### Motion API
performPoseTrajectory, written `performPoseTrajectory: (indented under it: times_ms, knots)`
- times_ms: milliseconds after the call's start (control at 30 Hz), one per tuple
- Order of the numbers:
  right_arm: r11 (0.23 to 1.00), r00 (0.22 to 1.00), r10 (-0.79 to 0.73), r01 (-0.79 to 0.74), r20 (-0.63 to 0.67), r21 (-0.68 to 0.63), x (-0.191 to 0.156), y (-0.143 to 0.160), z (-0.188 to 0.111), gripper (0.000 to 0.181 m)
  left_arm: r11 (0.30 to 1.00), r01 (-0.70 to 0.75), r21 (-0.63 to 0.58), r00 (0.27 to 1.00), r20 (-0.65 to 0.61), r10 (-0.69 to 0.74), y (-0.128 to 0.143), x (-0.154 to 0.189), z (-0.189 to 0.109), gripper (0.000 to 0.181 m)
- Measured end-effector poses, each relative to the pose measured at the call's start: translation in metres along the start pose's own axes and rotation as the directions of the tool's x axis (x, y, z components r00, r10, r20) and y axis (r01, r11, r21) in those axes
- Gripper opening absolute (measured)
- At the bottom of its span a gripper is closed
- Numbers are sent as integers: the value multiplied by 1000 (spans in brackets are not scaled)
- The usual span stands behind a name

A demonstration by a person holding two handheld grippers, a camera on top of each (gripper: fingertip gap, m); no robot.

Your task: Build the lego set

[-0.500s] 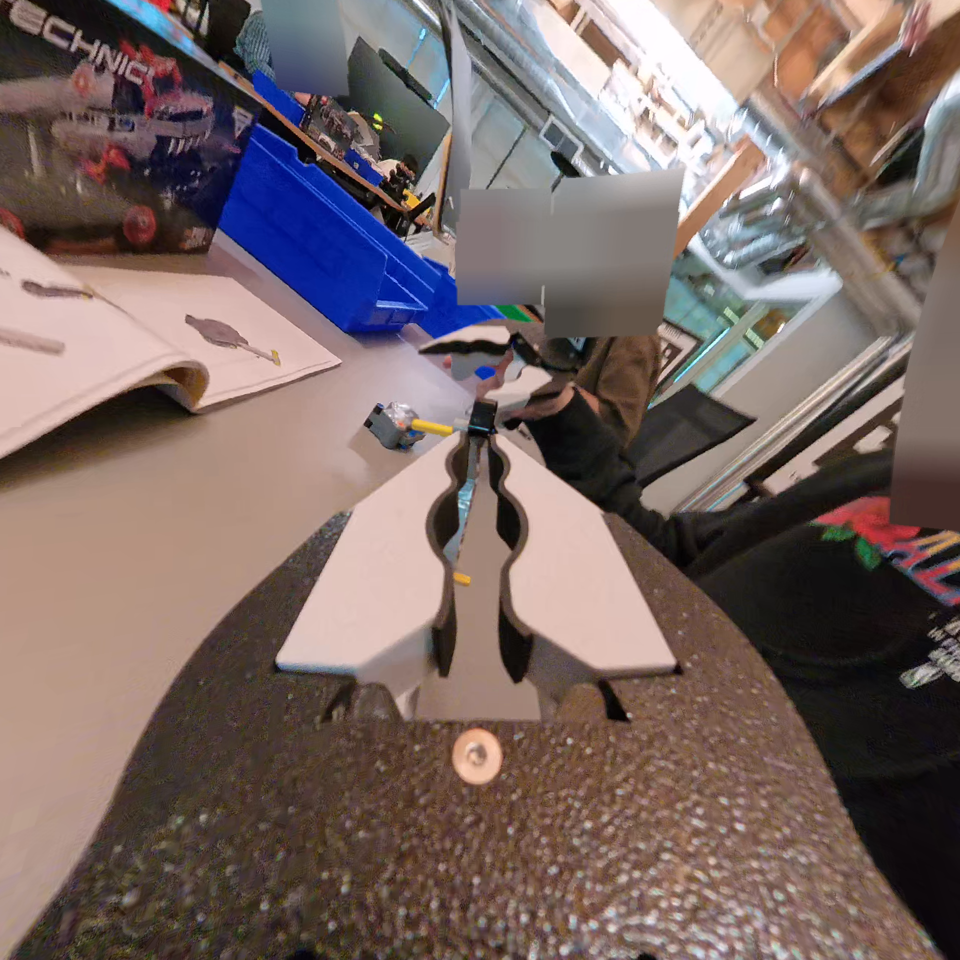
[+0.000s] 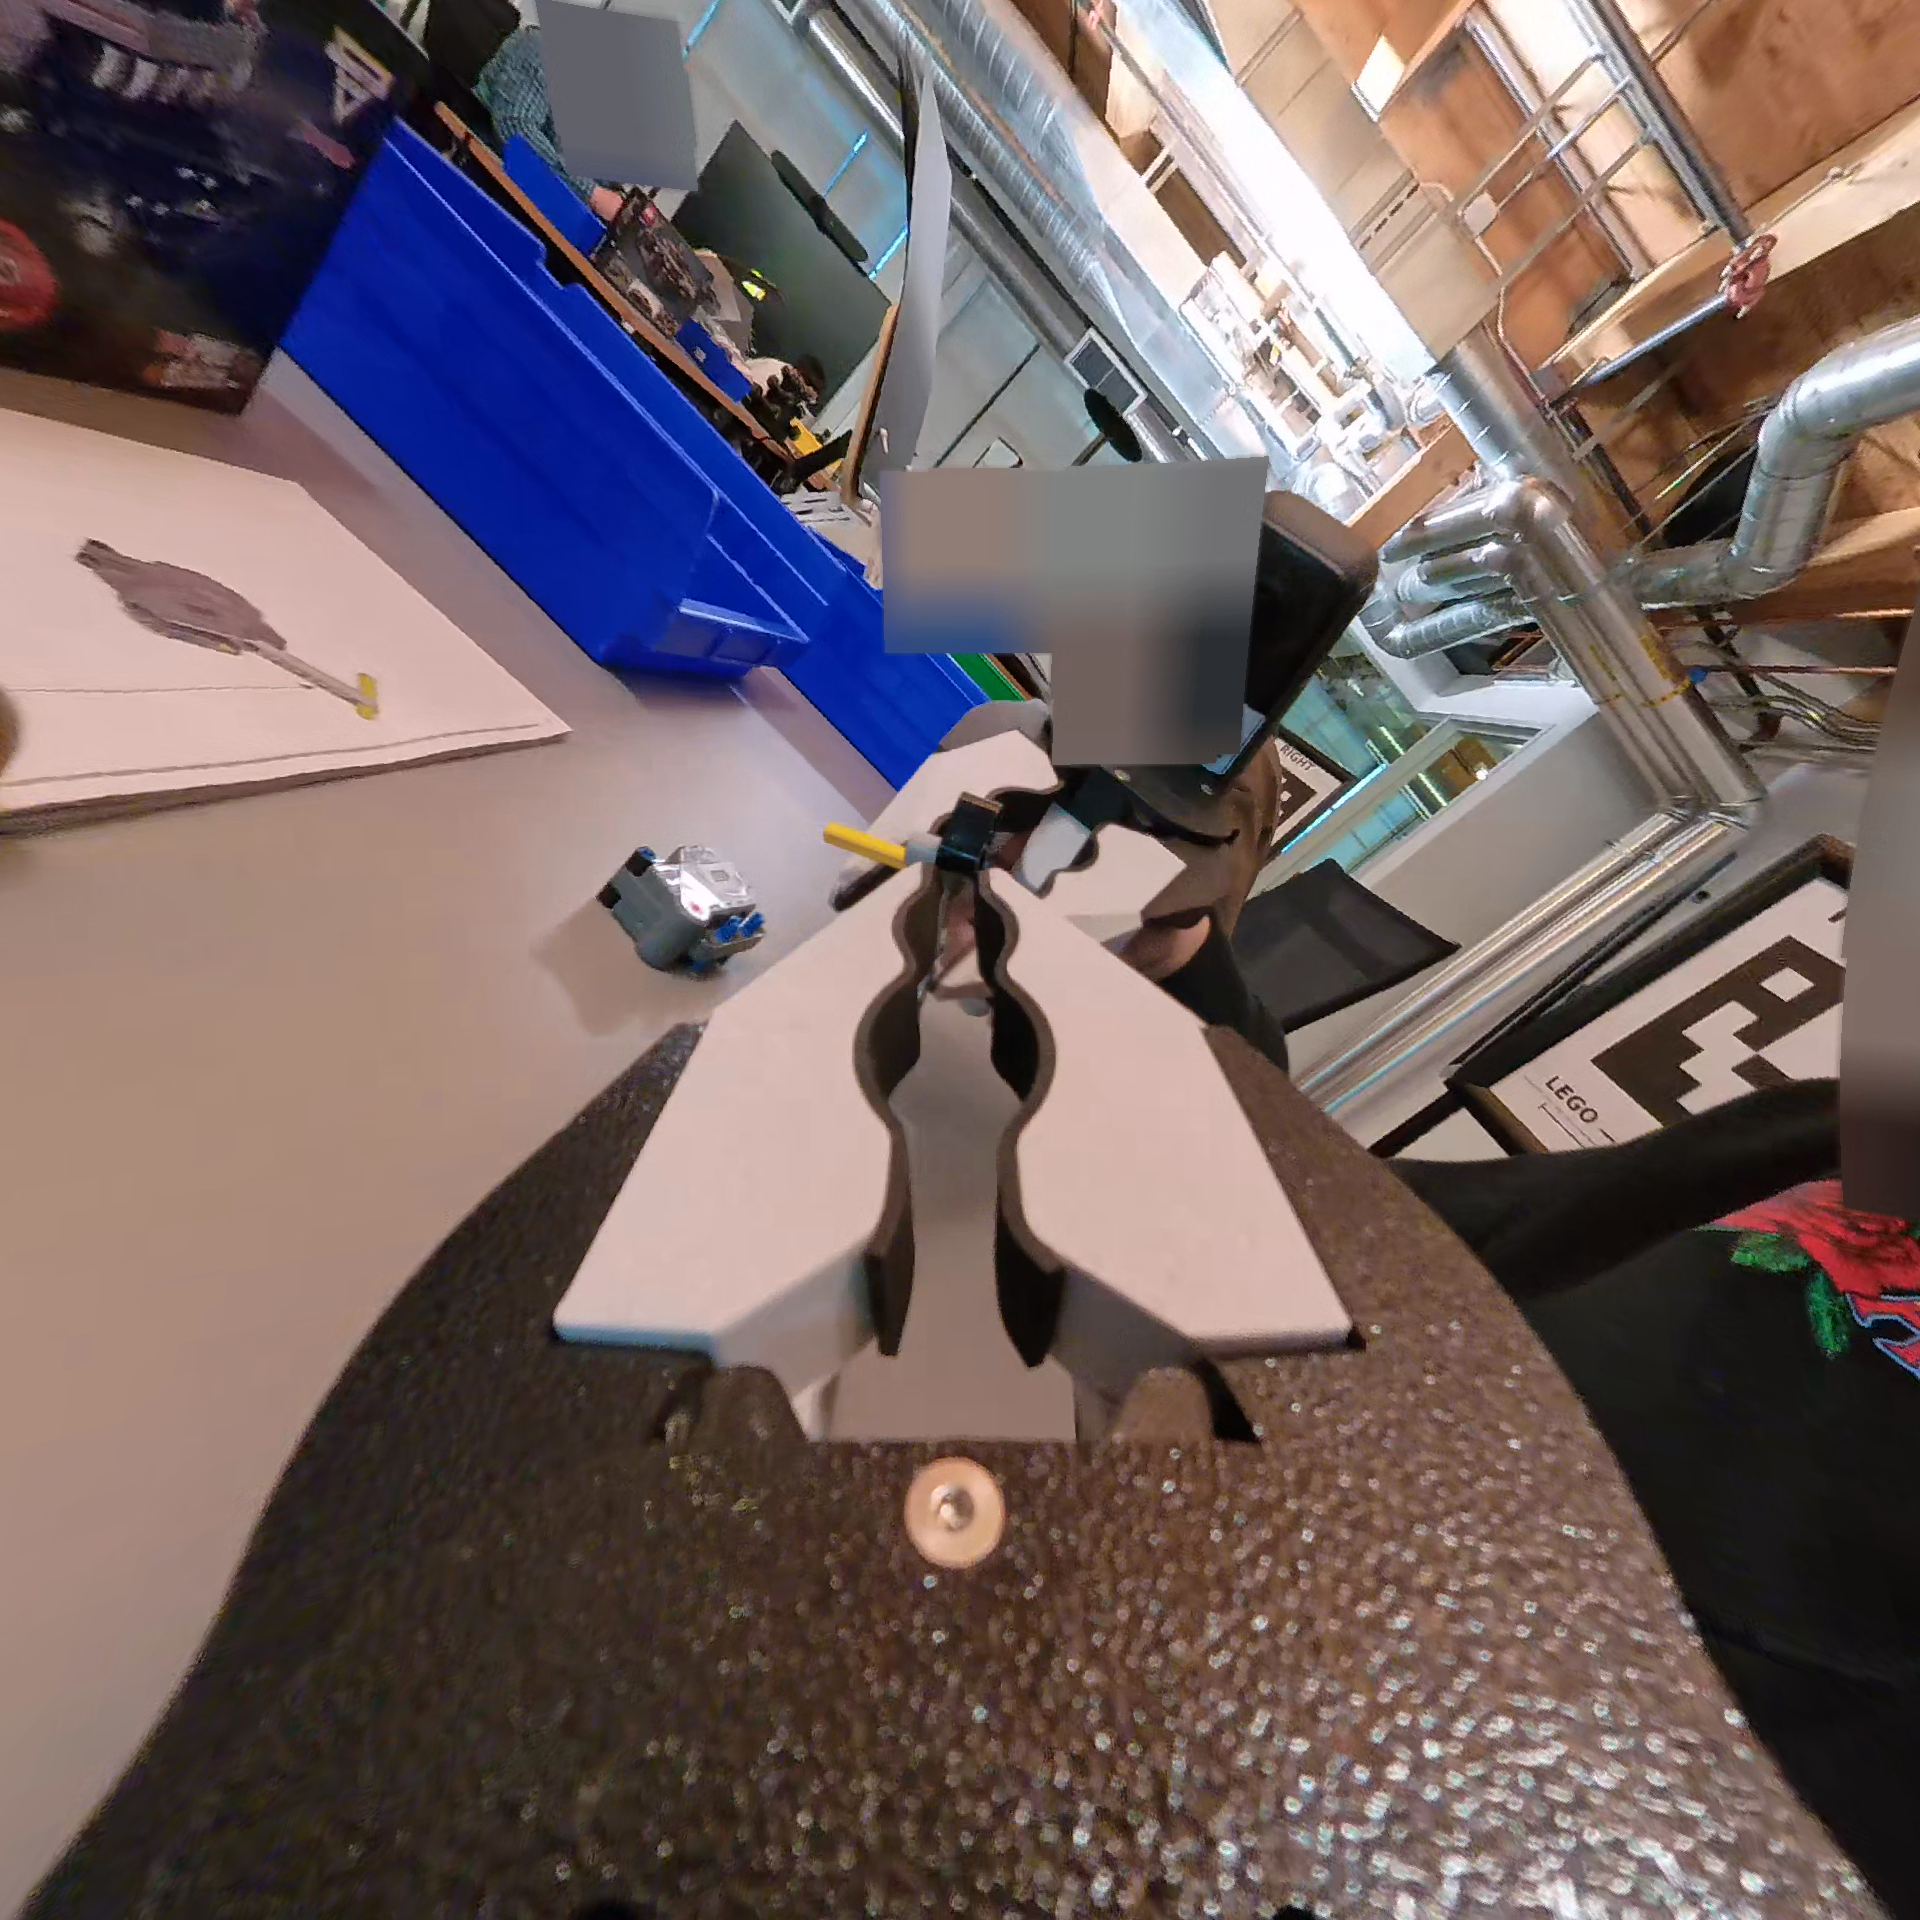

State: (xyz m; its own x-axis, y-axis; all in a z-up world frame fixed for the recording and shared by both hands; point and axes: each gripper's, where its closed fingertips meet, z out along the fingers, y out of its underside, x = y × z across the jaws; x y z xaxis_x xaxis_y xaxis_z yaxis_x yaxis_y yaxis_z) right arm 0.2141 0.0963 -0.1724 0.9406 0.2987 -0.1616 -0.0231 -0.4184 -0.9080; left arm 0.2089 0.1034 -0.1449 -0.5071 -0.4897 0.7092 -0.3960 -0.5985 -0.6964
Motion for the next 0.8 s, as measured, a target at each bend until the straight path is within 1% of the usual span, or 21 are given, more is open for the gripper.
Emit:
performPoseTrajectory:
  times_ms: [33, 67, 100, 167, 233, 300, 333, 367, 400, 433, 467, 533, 567, 600, 667, 733, 800]
  knots:
    - [1000, 1000, 0, 0, 20, -7, -2, 2, -6, 14, 1000, 0, 8, 1000, -9, 0, 1, 1, 5, 0]
    - [1000, 999, 8, -6, 53, -25, -6, 6, -11, 9, 1000, 4, 13, 1000, -15, -4, 2, 2, 10, 0]
    - [999, 997, 16, -13, 71, -48, -8, 11, -15, 9, 1000, 11, 7, 1000, -25, -11, 4, 2, 15, 0]
    - [997, 998, 18, -14, 52, -71, -3, 17, -24, 9, 1000, 15, -18, 999, -50, -16, 11, 4, 24, 0]
    - [993, 996, 71, -65, 59, -99, -1, 24, -35, 9, 999, -26, -48, 998, -59, 23, 17, 4, 30, 0]
    - [985, 985, 151, -143, 79, -102, -1, 29, -50, 9, 990, -126, -61, 989, -90, 121, 18, 10, 33, 0]
    - [973, 968, 212, -197, 133, -117, -8, 34, -60, 9, 976, -206, -66, 975, -104, 198, 18, 15, 34, 3]
    - [960, 944, 269, -247, 189, -132, -15, 39, -69, 9, 951, -301, -76, 950, -110, 292, 18, 20, 35, 9]
    - [950, 924, 306, -281, 231, -135, -20, 44, -78, 9, 909, -407, -92, 911, -113, 397, 19, 23, 36, 13]
    - [944, 910, 328, -303, 253, -130, -22, 47, -85, 9, 846, -520, -114, 853, -111, 510, 20, 26, 39, 16]
    - [939, 906, 342, -322, 248, -118, -18, 48, -89, 8, 762, -631, -145, 776, -104, 623, 22, 25, 42, 20]
    - [927, 896, 374, -366, 241, -80, -11, 46, -93, 8, 541, -813, -218, 571, -112, 813, 27, 21, 50, 31]
    - [923, 886, 383, -380, 262, -64, -11, 43, -94, 8, 423, -874, -238, 462, -142, 875, 30, 20, 55, 34]
    - [921, 879, 386, -386, 281, -56, -12, 42, -94, 8, 312, -919, -241, 358, -180, 916, 34, 21, 59, 34]
    - [919, 870, 392, -388, 300, -74, -14, 46, -92, 8, 120, -965, -233, 174, -231, 957, 39, 19, 67, 35]
    - [913, 855, 404, -398, 324, -89, -16, 49, -90, 9, -38, -970, -240, 25, -254, 967, 40, 14, 74, 35]
    - [910, 841, 410, -405, 352, -92, -18, 49, -87, 9, -164, -960, -228, -99, -272, 957, 41, 14, 79, 36]
